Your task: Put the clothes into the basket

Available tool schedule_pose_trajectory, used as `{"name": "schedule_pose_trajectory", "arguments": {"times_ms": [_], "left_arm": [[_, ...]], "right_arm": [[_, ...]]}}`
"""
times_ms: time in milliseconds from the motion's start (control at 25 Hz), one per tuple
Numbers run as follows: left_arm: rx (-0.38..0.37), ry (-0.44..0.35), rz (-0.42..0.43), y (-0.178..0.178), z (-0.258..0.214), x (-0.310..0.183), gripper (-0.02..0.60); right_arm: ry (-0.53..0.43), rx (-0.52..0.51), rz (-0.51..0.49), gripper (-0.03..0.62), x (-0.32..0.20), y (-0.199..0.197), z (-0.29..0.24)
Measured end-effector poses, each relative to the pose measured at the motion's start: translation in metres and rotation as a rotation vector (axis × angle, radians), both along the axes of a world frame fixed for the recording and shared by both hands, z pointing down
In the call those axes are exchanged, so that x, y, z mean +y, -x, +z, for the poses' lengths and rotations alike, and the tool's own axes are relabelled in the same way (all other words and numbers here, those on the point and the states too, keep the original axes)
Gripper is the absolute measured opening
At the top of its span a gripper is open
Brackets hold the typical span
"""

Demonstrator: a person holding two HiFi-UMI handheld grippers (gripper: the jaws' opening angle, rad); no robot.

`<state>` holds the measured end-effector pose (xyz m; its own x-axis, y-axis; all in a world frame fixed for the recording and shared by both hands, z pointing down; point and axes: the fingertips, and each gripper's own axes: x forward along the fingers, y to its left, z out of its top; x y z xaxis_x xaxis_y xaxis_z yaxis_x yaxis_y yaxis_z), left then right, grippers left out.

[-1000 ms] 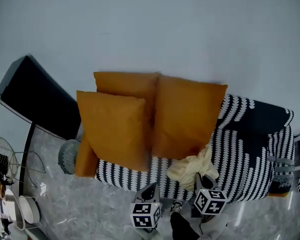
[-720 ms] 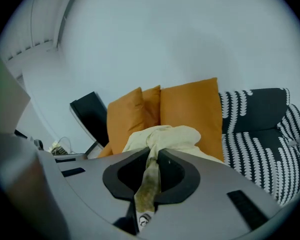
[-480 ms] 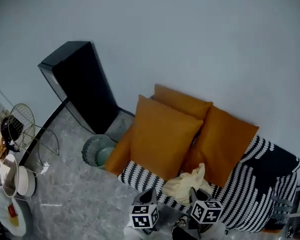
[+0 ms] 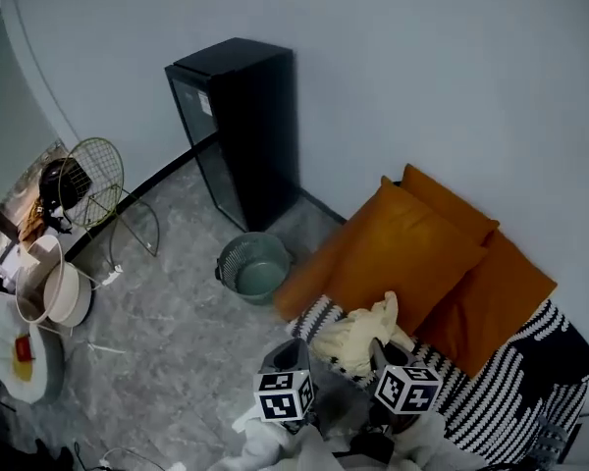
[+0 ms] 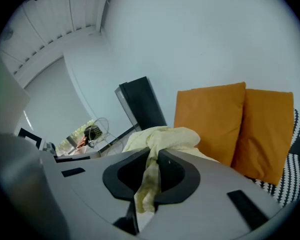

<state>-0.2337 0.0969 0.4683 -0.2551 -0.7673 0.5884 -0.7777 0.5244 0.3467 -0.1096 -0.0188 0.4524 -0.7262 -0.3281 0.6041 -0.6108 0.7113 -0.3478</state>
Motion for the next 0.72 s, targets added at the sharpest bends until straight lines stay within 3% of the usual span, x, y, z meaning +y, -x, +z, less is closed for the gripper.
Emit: {"name": "schedule_pose_trajectory", "arguments": {"times_ms": [280,520,720], "left_arm": [[-0.021,0.002,-0.119,0.078,-0.011,0.066,0.002],[-0.004,-0.03,-0.251,0.111,-0.021,0.109,0.003],[-0.014,-0.004,-0.345,0.143,-0.009,0.127,0.002]], "right_arm": [[0.009,-0.037,-0.105,0.052,0.052,0.098,-0.012],[-0.015,-0.019,-0.243,0.052,0.083,0.152,-0.026],[0.006,-0.038,-0.308,0.052,0.084,0.205,-0.015]]}}
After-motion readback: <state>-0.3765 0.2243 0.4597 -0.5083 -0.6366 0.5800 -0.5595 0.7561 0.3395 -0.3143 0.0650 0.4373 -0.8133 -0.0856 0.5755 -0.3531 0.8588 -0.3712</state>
